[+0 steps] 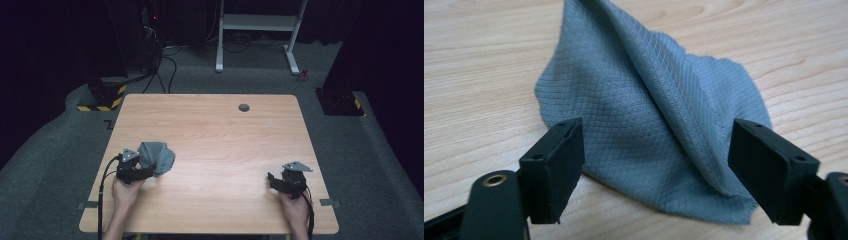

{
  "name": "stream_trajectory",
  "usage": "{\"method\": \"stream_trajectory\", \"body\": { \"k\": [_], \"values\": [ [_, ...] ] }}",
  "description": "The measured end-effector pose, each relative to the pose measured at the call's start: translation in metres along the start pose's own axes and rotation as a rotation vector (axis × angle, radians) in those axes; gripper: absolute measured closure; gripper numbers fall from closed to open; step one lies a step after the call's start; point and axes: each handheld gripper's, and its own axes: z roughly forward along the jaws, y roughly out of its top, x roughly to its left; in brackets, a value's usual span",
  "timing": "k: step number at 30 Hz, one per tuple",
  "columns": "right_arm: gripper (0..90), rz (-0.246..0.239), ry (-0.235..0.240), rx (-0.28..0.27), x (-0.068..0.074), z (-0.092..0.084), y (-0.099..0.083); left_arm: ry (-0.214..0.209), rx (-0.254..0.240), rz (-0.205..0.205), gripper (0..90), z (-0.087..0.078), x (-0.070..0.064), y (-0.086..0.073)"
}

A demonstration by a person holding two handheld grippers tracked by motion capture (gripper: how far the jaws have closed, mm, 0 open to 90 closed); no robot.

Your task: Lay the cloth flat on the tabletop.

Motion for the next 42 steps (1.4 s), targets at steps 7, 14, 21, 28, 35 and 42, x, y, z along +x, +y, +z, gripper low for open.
{"method": "stream_trajectory", "body": {
  "k": [7, 14, 21, 28, 35, 42],
  "values": [
    [27.7, 0.000, 0.000, 0.001, 0.000, 0.000, 0.000, 0.024, 0.037, 0.013, 29.7, 0.012, -0.001, 0.003],
    [27.7, -0.001, 0.000, -0.001, 0.000, 0.000, 0.000, 0.026, 0.047, 0.027, 47.3, 0.016, -0.003, 0.002],
    [27.7, -0.001, 0.000, -0.001, 0.000, 0.000, 0.000, 0.012, 0.036, 0.047, 81.8, 0.015, -0.003, 0.002],
    [27.7, -0.002, 0.000, -0.001, 0.000, 0.000, 0.000, -0.024, 0.000, 0.048, 86.8, 0.012, -0.006, 0.003],
    [27.7, -0.001, 0.000, 0.000, 0.000, 0.000, 0.000, -0.074, -0.014, 0.070, 87.2, 0.012, -0.016, 0.006],
    [27.7, -0.001, 0.000, -0.001, 0.000, 0.000, 0.000, -0.128, -0.042, 0.113, 87.4, 0.011, -0.034, 0.015]
  ]
}}
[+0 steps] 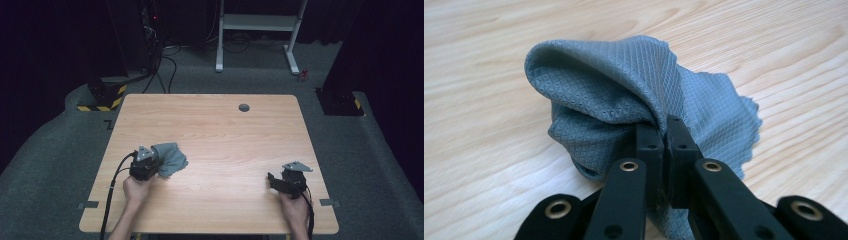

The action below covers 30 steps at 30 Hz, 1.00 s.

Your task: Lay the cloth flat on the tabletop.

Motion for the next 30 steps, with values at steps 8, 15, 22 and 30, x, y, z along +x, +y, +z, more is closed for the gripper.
{"method": "stream_trajectory", "body": {
  "k": [8, 15, 22, 30],
  "values": [
    [27.7, 0.000, 0.000, 0.000, 0.000, 0.000, 0.000, -0.071, 0.001, 0.039, 87.5, 0.012, -0.021, 0.013],
    [27.7, 0.000, 0.000, 0.000, 0.000, 0.000, 0.000, -0.136, -0.004, 0.051, 87.5, 0.025, -0.042, 0.022],
    [27.7, 0.000, -0.001, 0.000, 0.000, 0.000, 0.000, -0.196, -0.022, 0.068, 87.5, 0.033, -0.060, 0.035],
    [27.7, 0.000, -0.001, 0.000, 0.000, 0.000, 0.000, -0.245, -0.034, 0.087, 87.4, 0.045, -0.086, 0.050]
  ]
}}
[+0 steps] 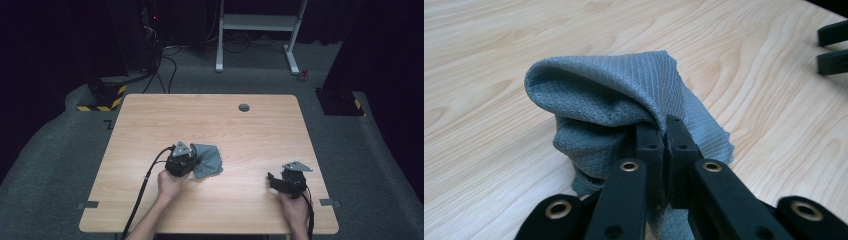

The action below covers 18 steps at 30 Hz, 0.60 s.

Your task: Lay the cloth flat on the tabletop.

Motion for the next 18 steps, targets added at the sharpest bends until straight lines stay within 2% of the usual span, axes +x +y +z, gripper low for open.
{"method": "stream_trajectory", "body": {
  "k": [3, 5, 10, 14, 18],
  "values": [
    [27.8, 0.000, 0.000, 0.000, 0.000, 0.000, 0.000, -0.018, 0.002, -0.004, 87.4, 0.006, -0.005, 0.003],
    [27.8, 0.000, 0.000, 0.000, 0.000, 0.000, 0.000, -0.026, 0.012, 0.008, 87.4, 0.011, -0.008, 0.005],
    [33.8, -0.024, 0.018, -0.009, 0.001, 0.000, 0.000, -0.046, 0.001, 0.023, 87.1, 0.019, -0.017, 0.014],
    [34.8, -0.021, 0.021, -0.007, 0.001, -0.001, 0.000, -0.059, 0.012, 0.005, 86.0, 0.027, -0.019, 0.015],
    [34.8, -0.021, 0.022, -0.008, 0.001, -0.001, 0.000, -0.046, 0.027, 0.003, 73.8, 0.024, -0.017, 0.013]
  ]
}}
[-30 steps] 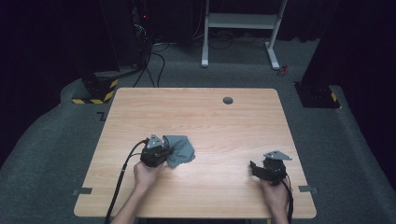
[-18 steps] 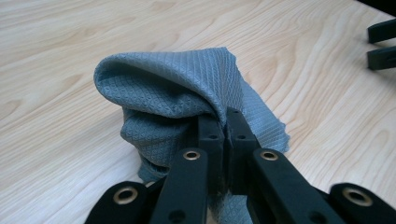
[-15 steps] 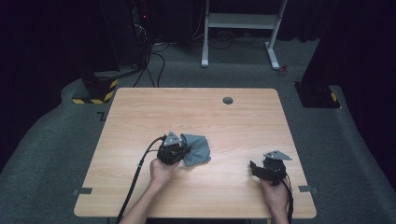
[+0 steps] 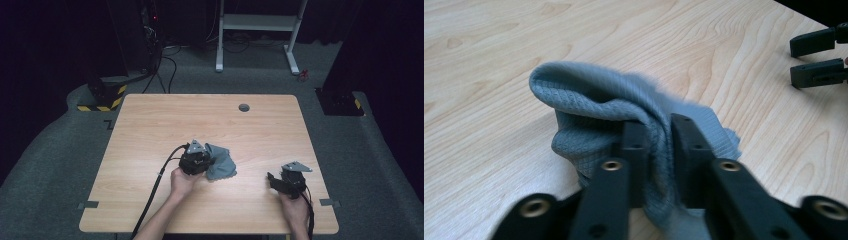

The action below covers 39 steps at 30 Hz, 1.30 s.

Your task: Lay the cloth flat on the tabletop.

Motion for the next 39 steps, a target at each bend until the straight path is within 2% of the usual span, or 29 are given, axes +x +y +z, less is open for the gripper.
{"method": "stream_trajectory", "body": {
  "k": [3, 8, 11, 13, 16, 18, 21, 22, 25, 28, 29, 36, 39],
  "values": [
    [34.8, -0.001, 0.000, 0.001, 0.000, 0.000, 0.000, 0.015, -0.008, 0.005, 66.2, -0.008, -0.004, -0.003],
    [36.6, -0.004, 0.003, 0.000, 0.001, 0.000, 0.000, 0.036, 0.019, 0.093, 56.7, -0.011, -0.020, -0.009],
    [36.6, -0.003, 0.003, 0.000, 0.001, 0.000, 0.000, 0.057, 0.024, 0.125, 53.4, -0.013, -0.027, -0.014],
    [36.6, -0.003, 0.003, 0.000, 0.001, 0.000, 0.000, 0.068, 0.031, 0.121, 51.6, -0.015, -0.027, -0.017],
    [36.5, -0.003, 0.003, 0.000, 0.001, 0.000, 0.000, 0.095, 0.047, 0.085, 50.3, -0.020, -0.021, -0.019],
    [36.4, -0.004, 0.004, 0.000, 0.001, 0.000, 0.000, 0.109, 0.032, 0.058, 49.8, -0.027, -0.019, -0.019],
    [36.5, -0.006, 0.007, 0.000, 0.001, 0.000, 0.000, 0.092, -0.001, 0.060, 51.6, -0.035, -0.025, -0.016],
    [36.5, -0.006, 0.007, 0.000, 0.001, 0.000, 0.000, 0.084, 0.003, 0.079, 53.5, -0.035, -0.028, -0.015],
    [36.5, -0.008, 0.008, 0.000, 0.001, 0.000, 0.000, 0.059, 0.048, 0.125, 54.7, -0.024, -0.037, -0.012],
    [36.5, -0.007, 0.008, 0.000, 0.001, 0.000, 0.000, 0.099, 0.117, 0.185, 50.3, -0.007, -0.046, -0.014],
    [36.5, -0.008, 0.008, 0.000, 0.001, 0.000, 0.000, 0.100, 0.126, 0.196, 49.2, -0.002, -0.049, -0.015],
    [36.4, -0.007, 0.008, 0.000, 0.001, 0.000, 0.000, 0.134, 0.156, 0.201, 47.8, 0.017, -0.051, -0.018],
    [36.4, -0.008, 0.008, 0.000, 0.001, 0.000, 0.000, 0.157, 0.182, 0.228, 49.9, 0.021, -0.050, -0.020]
  ]
}}
